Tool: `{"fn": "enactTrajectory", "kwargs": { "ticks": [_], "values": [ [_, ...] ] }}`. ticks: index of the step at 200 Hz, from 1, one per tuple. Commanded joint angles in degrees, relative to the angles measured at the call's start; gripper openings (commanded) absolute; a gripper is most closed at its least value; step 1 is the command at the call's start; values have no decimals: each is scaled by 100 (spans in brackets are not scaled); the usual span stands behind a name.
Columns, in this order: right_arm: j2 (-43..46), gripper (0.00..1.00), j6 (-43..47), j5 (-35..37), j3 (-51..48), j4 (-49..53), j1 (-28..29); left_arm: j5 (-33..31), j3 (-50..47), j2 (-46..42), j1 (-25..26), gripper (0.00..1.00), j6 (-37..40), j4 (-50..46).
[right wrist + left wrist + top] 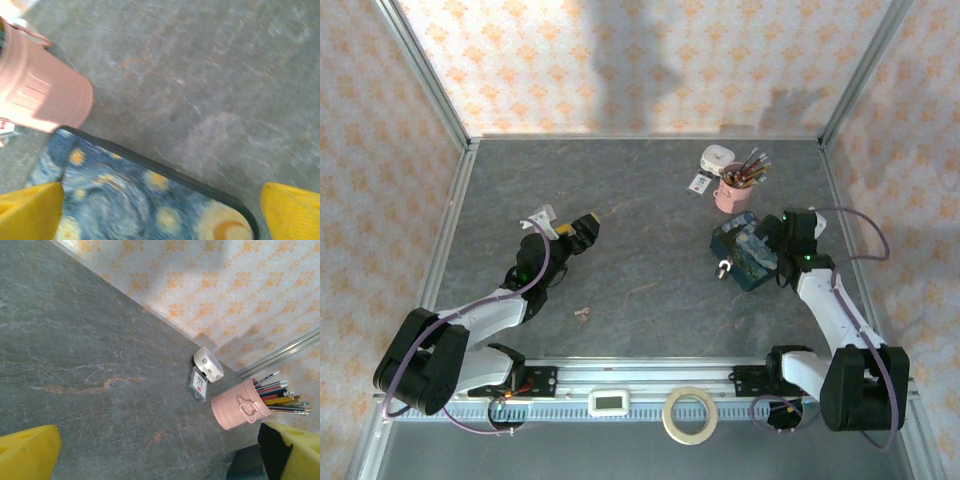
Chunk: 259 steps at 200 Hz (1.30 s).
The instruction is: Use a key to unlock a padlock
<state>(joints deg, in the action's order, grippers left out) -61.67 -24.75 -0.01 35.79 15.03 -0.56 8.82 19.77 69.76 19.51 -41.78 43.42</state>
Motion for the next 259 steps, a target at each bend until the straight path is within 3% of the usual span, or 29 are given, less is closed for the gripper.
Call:
{"fn": "enactTrajectory", "kwargs": {
  "ticks": [1, 31, 56, 81, 153, 208, 259],
  "values": [
    [134, 100, -365, 121, -455, 259, -39, 138, 150, -88, 35, 99, -56, 35],
    [-24, 100, -146, -1278, -934, -1001, -129, 91, 157, -107, 36, 99, -102, 80],
    [-315, 97, 110, -1821, -1054, -1501, -127, 65, 112, -176, 40, 99, -153, 9],
    [-462, 86, 238, -2203, -1273, -1741, -42, 6, -12, -275, 29, 99, -198, 20],
    [-1141, 62, 327, -2403, -1109, -2238, 920, -159, -43, -226, 36, 99, -339, 201],
    [-2805, 62, -153, -2118, 153, -2843, 2189, -161, -70, -334, 35, 99, -384, 6],
    [-4609, 62, -205, -2054, 2124, -2749, 2649, -318, -70, -809, 32, 99, -201, -738]
  ]
}}
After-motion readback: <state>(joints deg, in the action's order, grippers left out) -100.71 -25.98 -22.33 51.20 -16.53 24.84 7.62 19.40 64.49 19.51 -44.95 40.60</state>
